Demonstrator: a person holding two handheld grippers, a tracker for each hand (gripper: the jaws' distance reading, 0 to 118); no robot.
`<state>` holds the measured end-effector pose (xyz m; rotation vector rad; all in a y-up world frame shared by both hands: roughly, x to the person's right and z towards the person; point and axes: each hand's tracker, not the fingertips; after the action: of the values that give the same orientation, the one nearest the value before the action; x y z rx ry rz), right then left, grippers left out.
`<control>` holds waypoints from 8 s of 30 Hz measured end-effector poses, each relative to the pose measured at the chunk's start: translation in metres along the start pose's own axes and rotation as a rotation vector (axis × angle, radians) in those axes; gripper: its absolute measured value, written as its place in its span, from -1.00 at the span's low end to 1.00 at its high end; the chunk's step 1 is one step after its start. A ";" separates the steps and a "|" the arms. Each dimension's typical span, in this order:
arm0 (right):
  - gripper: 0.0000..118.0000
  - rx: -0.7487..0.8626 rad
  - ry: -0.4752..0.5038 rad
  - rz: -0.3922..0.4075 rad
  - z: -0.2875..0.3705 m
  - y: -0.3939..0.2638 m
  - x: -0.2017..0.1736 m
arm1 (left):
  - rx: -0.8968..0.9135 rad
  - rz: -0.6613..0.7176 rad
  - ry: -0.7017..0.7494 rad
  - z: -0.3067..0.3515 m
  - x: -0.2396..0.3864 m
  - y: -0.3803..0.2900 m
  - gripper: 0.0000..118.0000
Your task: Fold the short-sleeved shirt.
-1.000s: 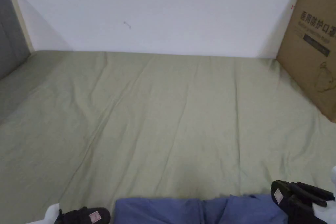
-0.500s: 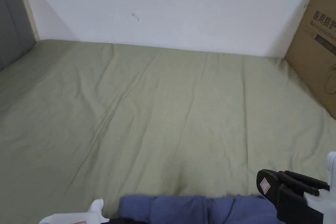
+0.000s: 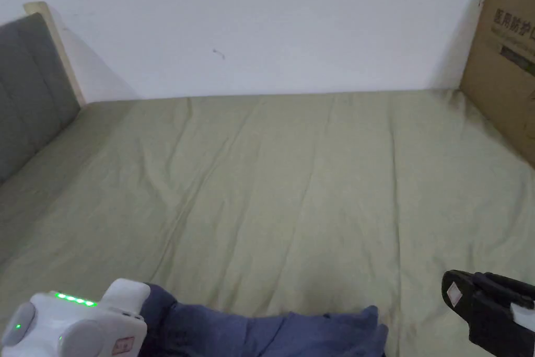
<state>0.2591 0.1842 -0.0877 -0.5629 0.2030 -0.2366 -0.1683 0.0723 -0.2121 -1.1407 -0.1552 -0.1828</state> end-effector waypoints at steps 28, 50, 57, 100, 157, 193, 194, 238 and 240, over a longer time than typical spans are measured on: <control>-1.00 0.052 -0.128 -0.181 0.050 -0.003 0.081 | 0.292 -0.076 -0.452 0.045 0.160 0.024 -0.95; -1.00 0.000 -0.060 -0.098 0.034 0.012 0.048 | 0.293 0.152 -0.826 0.014 0.194 0.029 -0.95; -1.00 0.314 0.019 0.072 0.042 0.036 0.010 | 0.941 0.079 -0.329 0.158 0.135 0.013 -0.95; -1.00 -0.599 0.067 0.006 -0.184 -0.108 0.027 | 0.375 0.596 -0.725 -0.018 -0.025 -0.041 -0.75; -1.00 -0.414 0.025 0.008 -0.107 -0.031 -0.020 | 0.169 0.088 0.146 0.071 -0.262 -0.012 0.97; 0.30 0.667 -0.312 0.215 0.039 0.034 -0.018 | 1.318 0.094 0.151 0.220 0.186 -0.019 -0.82; 0.87 0.668 -0.310 0.204 0.040 0.034 -0.017 | 1.318 0.085 0.161 0.220 0.187 -0.020 -0.51; 1.00 0.610 -0.285 0.249 0.034 0.035 -0.033 | 1.291 0.107 0.155 0.212 0.171 -0.022 0.96; 1.00 0.607 -0.283 0.255 0.033 0.035 -0.034 | 1.288 0.113 0.146 0.212 0.169 -0.022 0.96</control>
<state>0.2408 0.2390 -0.0751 0.0382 -0.0764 0.0363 -0.0144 0.2457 -0.0692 0.1480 -0.0501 -0.0345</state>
